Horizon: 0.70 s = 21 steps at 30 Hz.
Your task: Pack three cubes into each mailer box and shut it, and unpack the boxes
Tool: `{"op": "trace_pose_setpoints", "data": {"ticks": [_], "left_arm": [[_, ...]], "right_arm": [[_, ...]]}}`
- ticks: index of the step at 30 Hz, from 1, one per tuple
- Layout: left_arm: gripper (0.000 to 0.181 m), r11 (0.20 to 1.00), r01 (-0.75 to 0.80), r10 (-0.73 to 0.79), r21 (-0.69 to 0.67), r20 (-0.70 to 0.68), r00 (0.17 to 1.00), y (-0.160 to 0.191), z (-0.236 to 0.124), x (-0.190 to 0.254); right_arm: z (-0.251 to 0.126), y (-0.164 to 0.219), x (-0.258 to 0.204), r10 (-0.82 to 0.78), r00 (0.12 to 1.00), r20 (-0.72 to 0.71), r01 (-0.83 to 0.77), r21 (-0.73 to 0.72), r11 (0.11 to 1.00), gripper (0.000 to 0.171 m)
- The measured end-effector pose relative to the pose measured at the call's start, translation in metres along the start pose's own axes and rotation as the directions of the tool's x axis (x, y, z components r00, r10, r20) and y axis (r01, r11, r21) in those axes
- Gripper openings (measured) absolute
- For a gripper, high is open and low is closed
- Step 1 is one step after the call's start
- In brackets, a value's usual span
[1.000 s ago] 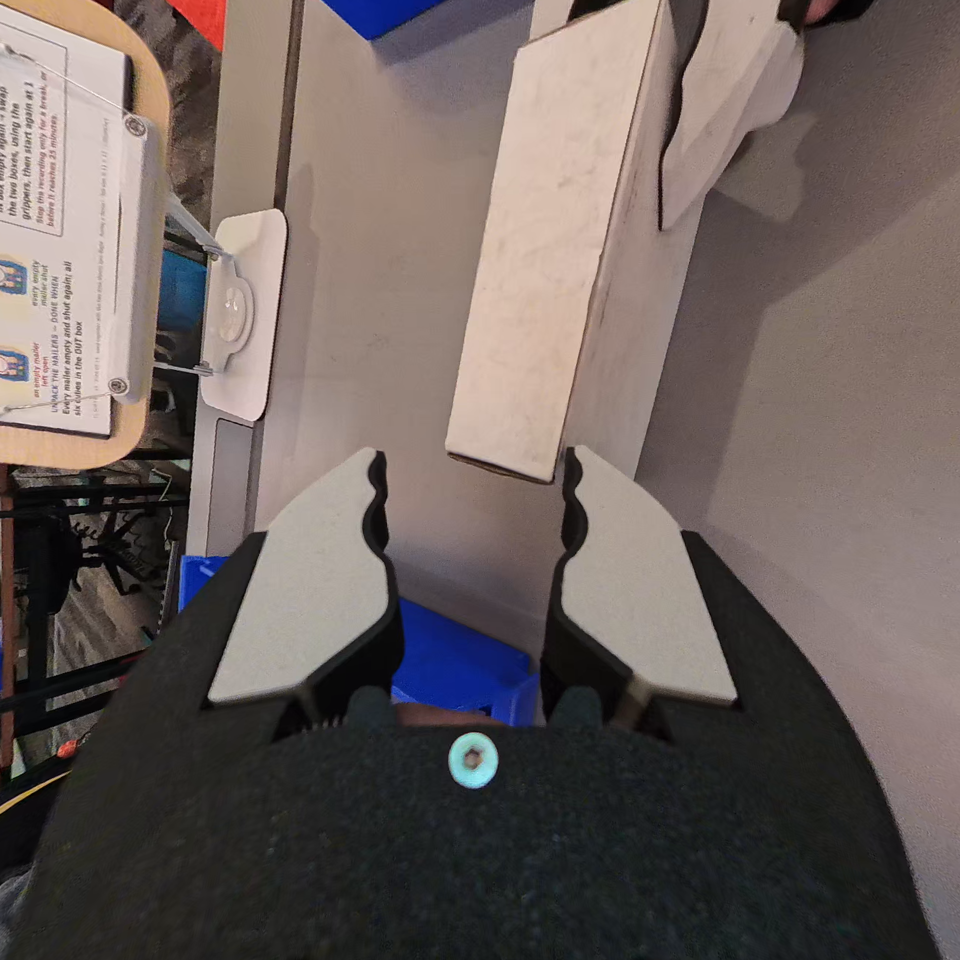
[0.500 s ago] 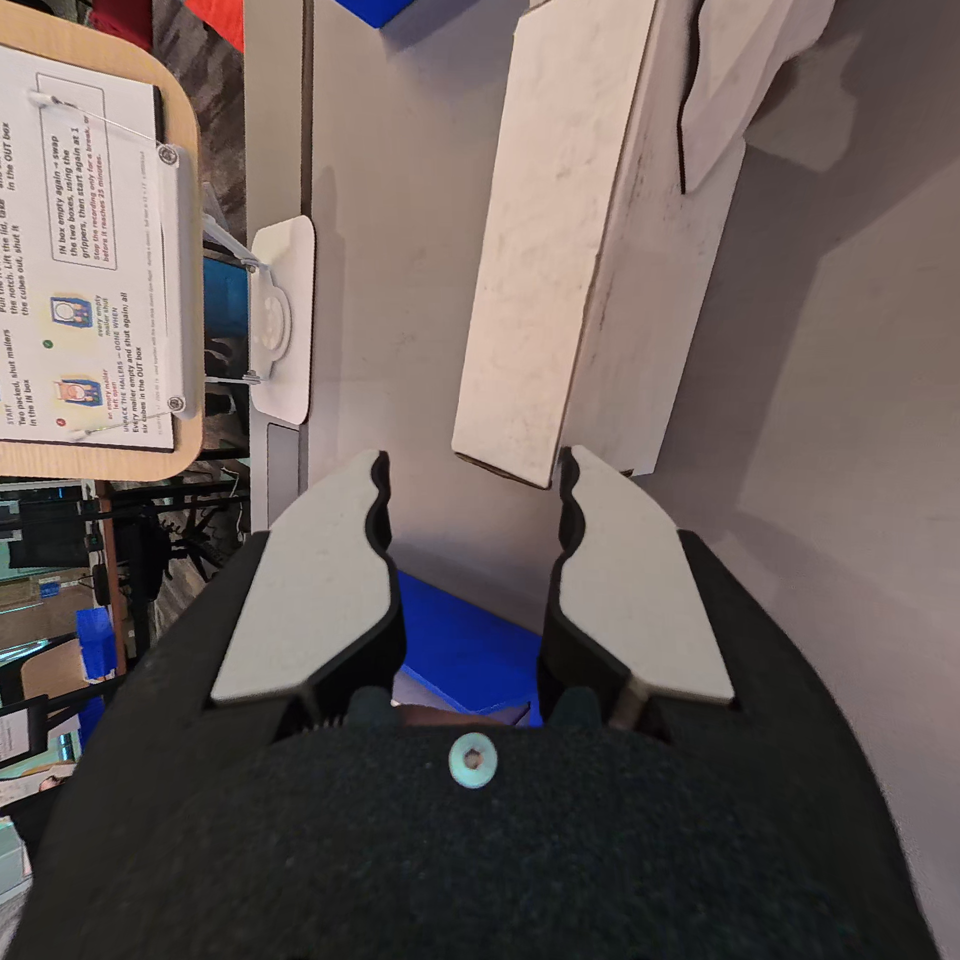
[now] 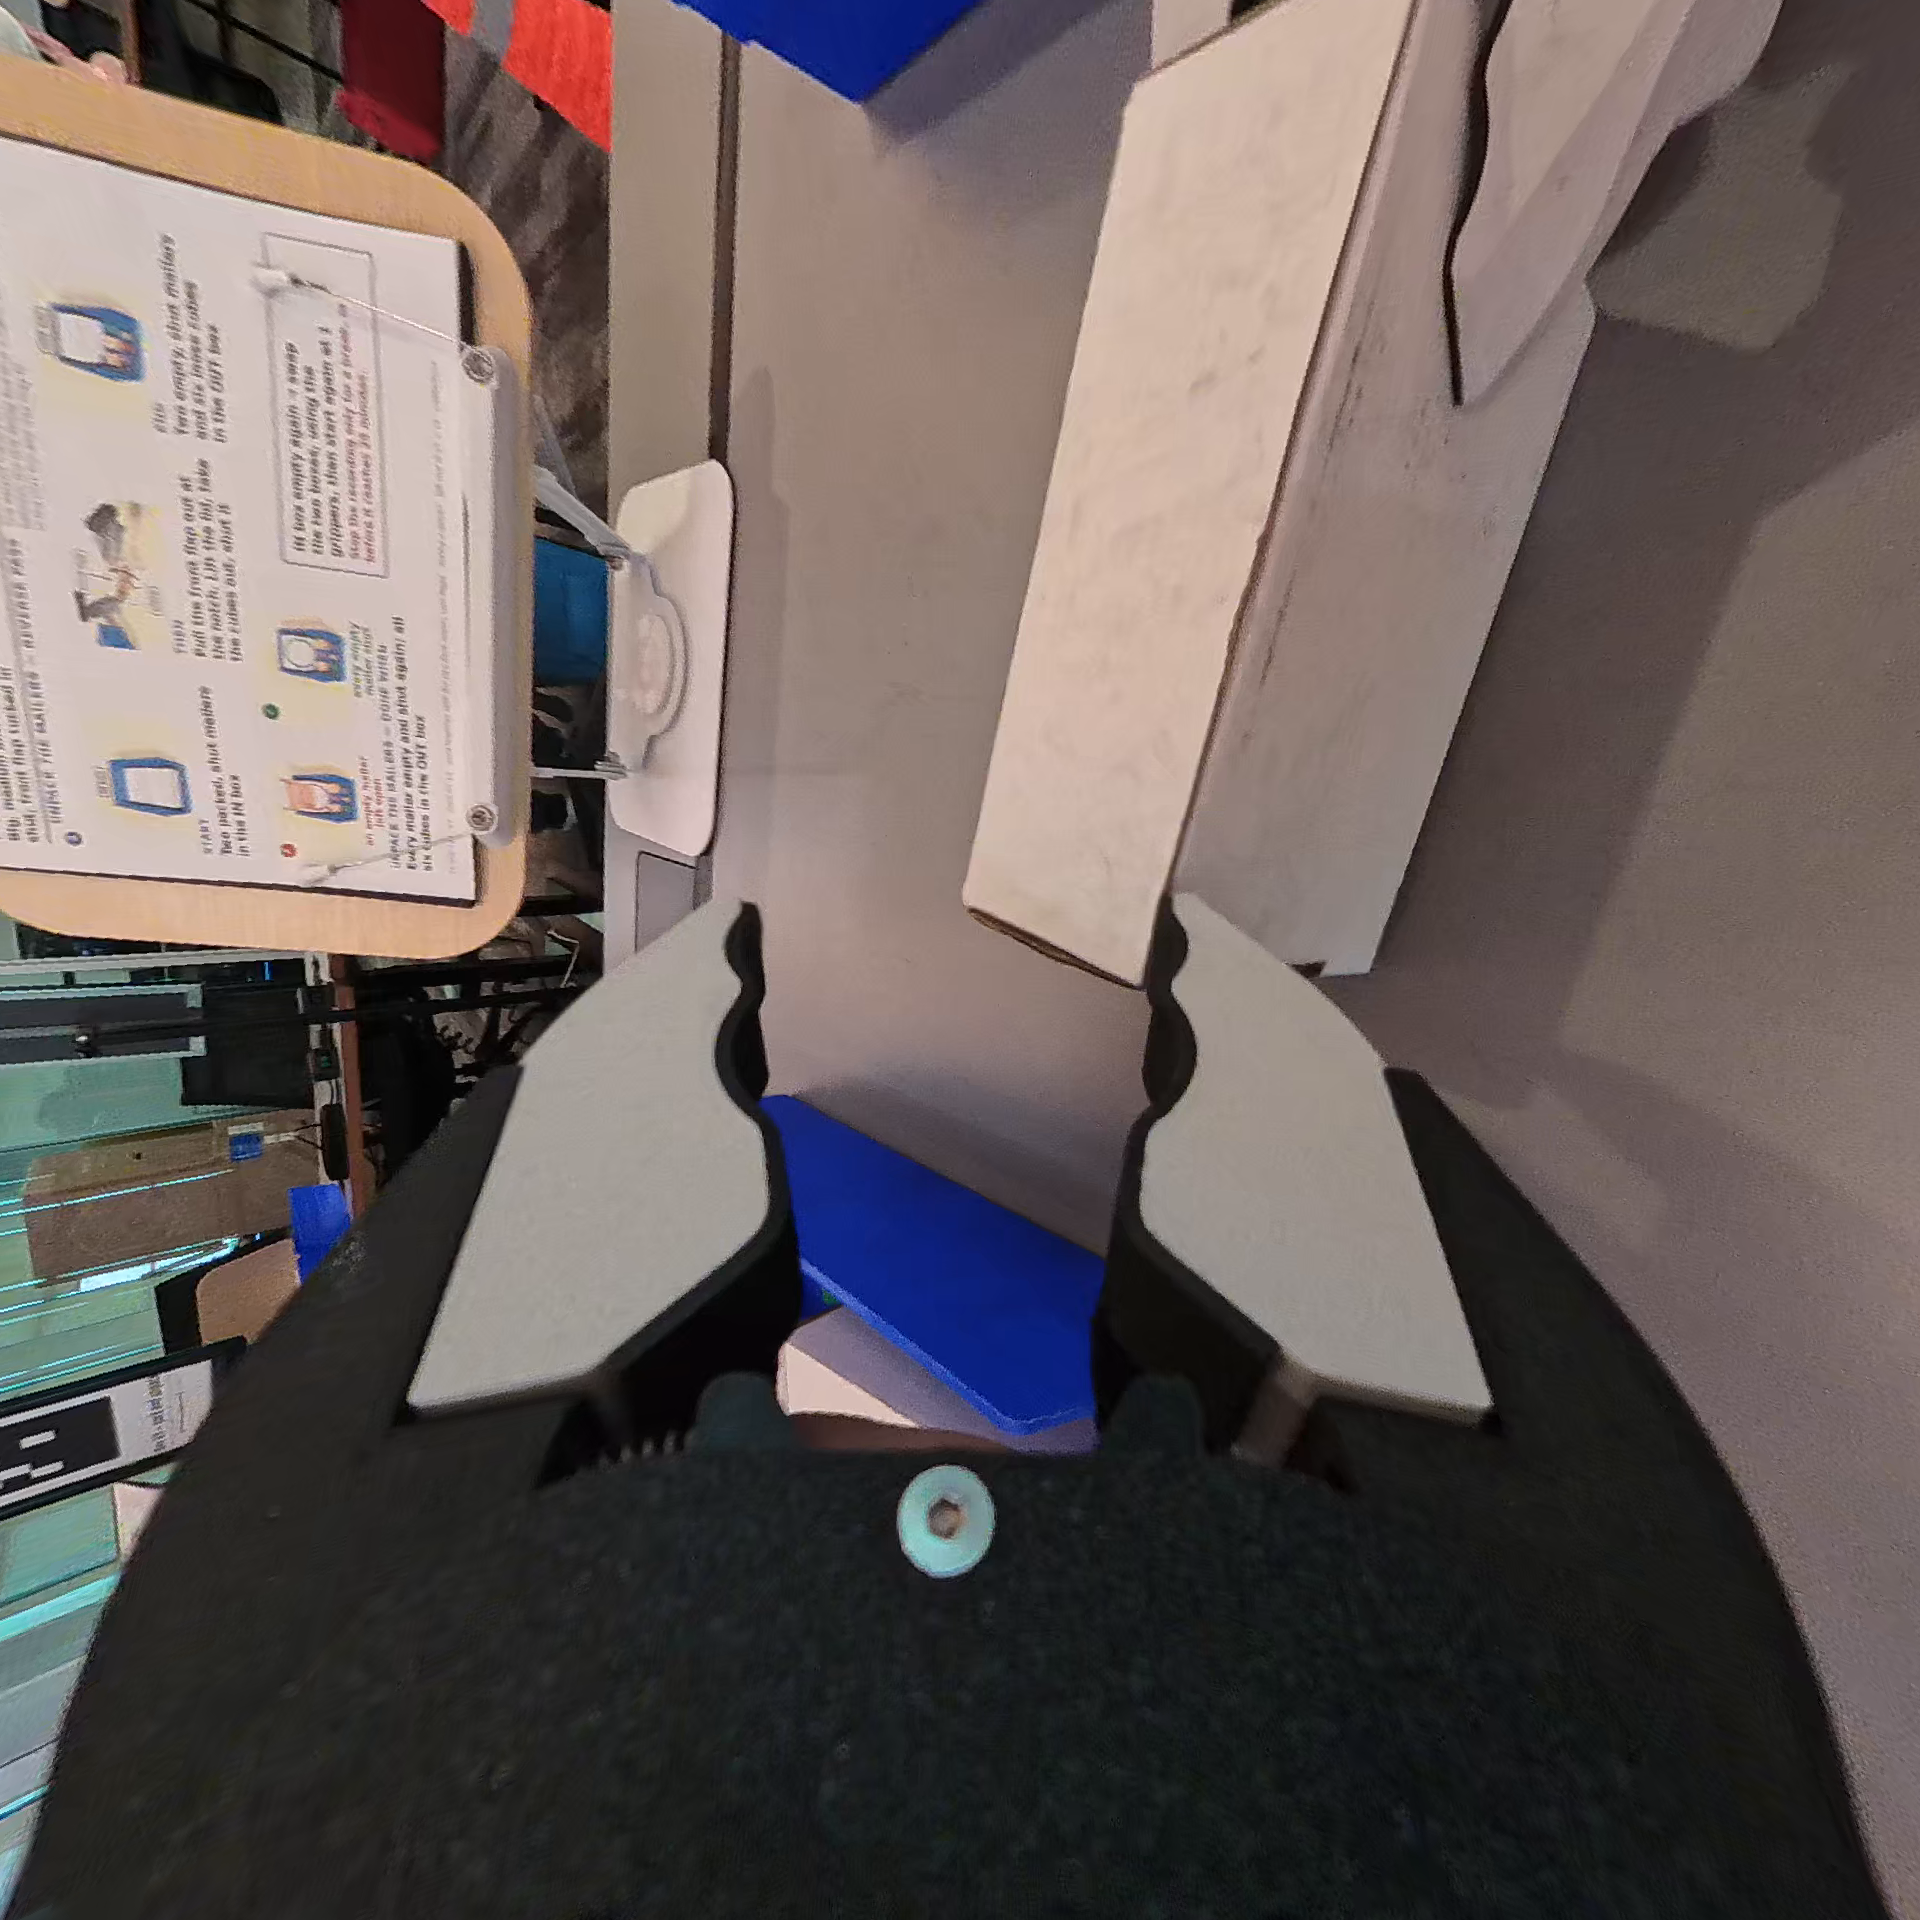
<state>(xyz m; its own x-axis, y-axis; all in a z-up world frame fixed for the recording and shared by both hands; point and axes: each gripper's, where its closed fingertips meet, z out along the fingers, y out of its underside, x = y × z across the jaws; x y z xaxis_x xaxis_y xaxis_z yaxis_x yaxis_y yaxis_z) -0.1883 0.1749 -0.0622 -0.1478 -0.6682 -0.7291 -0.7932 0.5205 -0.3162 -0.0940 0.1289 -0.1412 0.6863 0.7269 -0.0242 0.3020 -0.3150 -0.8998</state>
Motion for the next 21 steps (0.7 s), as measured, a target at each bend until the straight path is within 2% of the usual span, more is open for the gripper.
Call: {"op": "trace_pose_setpoints", "data": {"ticks": [4, 7, 14, 21], "left_arm": [[0.055, 0.999, -0.021, 0.02, 0.03, 0.021, 1.0, -0.008, 0.001, 0.003], [0.063, 0.997, -0.08, 0.082, -0.02, 0.07, 0.994, -0.003, 0.007, 0.004], [0.056, 0.989, -0.145, 0.143, -0.001, 0.17, 0.975, -0.009, 0.008, 0.004], [0.038, 0.977, -0.212, 0.21, -0.012, 0.208, 0.955, -0.012, 0.013, 0.01]], "right_arm": [[-0.001, 0.0, 0.002, 0.022, 1.0, 0.013, -0.022, 0.004, 1.0, 0.067], [0.0, 0.002, 0.003, -0.036, 0.999, -0.023, 0.035, -0.053, 0.998, 0.066], [-0.001, 0.004, 0.004, -0.043, 0.999, -0.024, 0.041, -0.076, 0.996, 0.065], [-0.002, 0.004, 0.003, -0.043, 0.999, -0.02, 0.041, -0.074, 0.996, 0.064]]}}
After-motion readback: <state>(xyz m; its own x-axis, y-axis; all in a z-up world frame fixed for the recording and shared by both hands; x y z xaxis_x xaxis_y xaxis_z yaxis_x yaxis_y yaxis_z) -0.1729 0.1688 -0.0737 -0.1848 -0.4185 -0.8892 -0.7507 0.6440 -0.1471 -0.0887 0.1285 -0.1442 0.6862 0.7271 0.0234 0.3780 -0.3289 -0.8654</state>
